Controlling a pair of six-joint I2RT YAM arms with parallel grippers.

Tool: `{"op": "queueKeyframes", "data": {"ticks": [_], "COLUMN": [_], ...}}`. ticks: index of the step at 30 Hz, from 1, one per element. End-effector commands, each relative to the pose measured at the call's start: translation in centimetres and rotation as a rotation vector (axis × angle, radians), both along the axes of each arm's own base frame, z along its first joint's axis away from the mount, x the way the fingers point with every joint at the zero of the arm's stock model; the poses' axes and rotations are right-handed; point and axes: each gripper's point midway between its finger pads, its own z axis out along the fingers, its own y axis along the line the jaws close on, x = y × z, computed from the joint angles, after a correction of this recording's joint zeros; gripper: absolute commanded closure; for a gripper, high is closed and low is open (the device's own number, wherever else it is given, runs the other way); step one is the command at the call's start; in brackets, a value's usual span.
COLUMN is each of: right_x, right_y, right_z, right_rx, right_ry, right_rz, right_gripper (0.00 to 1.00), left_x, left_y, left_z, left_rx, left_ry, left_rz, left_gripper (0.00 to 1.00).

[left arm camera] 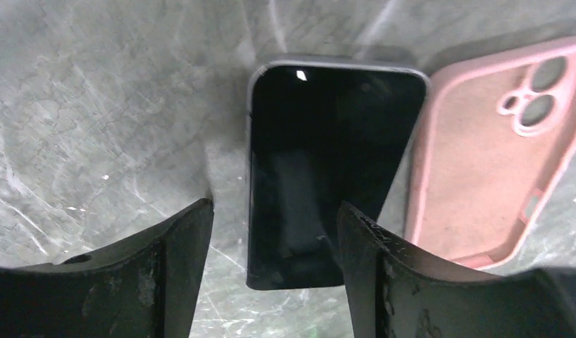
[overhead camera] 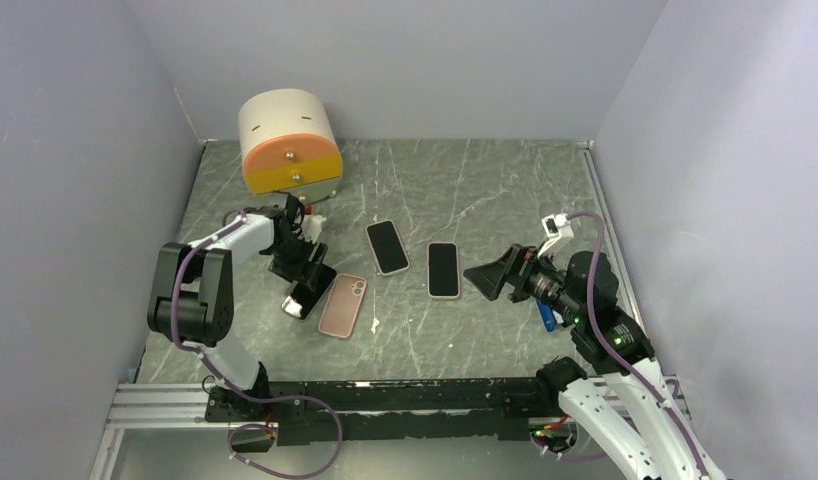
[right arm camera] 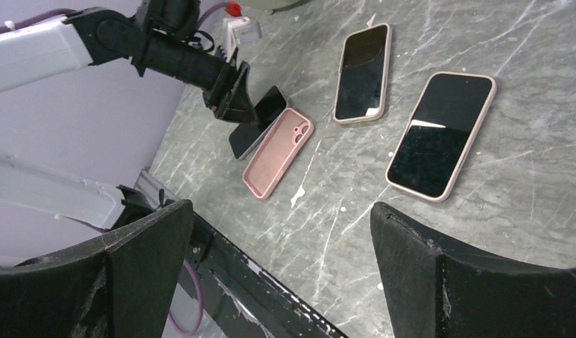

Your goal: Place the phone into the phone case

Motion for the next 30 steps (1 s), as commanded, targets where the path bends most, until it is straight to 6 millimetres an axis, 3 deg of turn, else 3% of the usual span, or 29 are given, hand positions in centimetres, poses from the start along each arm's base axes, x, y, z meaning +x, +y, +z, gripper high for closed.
{"op": "queueKeyframes", "data": {"ticks": [1, 3, 5, 9, 13, 15, 23, 30], "right_x": [0.0, 0.0, 0.0, 0.0, 0.0, 0.1, -0.1, -0.1], "right_y": [0.0, 0.0, 0.0, -0.3, -0.3, -0.2, -0.2, -0.2], "right_z": [0.9, 0.7, 0.7, 0.6, 0.6, 0.6, 0.5, 0.5], "right_rx": [0.031, 0.026, 0.021, 0.006, -0.003, -0.002, 0.006, 0.010], "right_ry": [-0.034, -0.033, -0.033, -0.042, -0.049, -0.048, -0.048, -0.046], "right_rz": [-0.010, -0.007, -0.006, -0.013, -0.011, -0.008, -0.005, -0.004], "right_gripper": [0.01, 0.01, 0.01, 0.01, 0.01, 0.01, 0.01, 0.01], "left_x": [2.0, 1.8, 1.5, 1.1, 0.8, 0.4, -0.2, -1.2], "left_y": [1.6, 2.1, 1.8, 1.4, 0.7, 0.1, -0.5, -0.9], "left_z": [-0.5, -1.1, -1.3, -0.7, 0.2, 0.2, 0.3, -0.8], "left_rx": [0.103, 0.131, 0.118, 0.107, 0.101, 0.096, 0.114, 0.140], "left_ry": [-0.038, -0.019, 0.001, -0.004, -0.040, -0.043, -0.055, -0.034], "left_rz": [0.059, 0.072, 0.066, 0.061, 0.031, 0.001, -0.056, -0.126], "left_gripper": [0.73, 0.71, 0.63, 0.44, 0.37, 0.07, 0.06, 0.06]}}
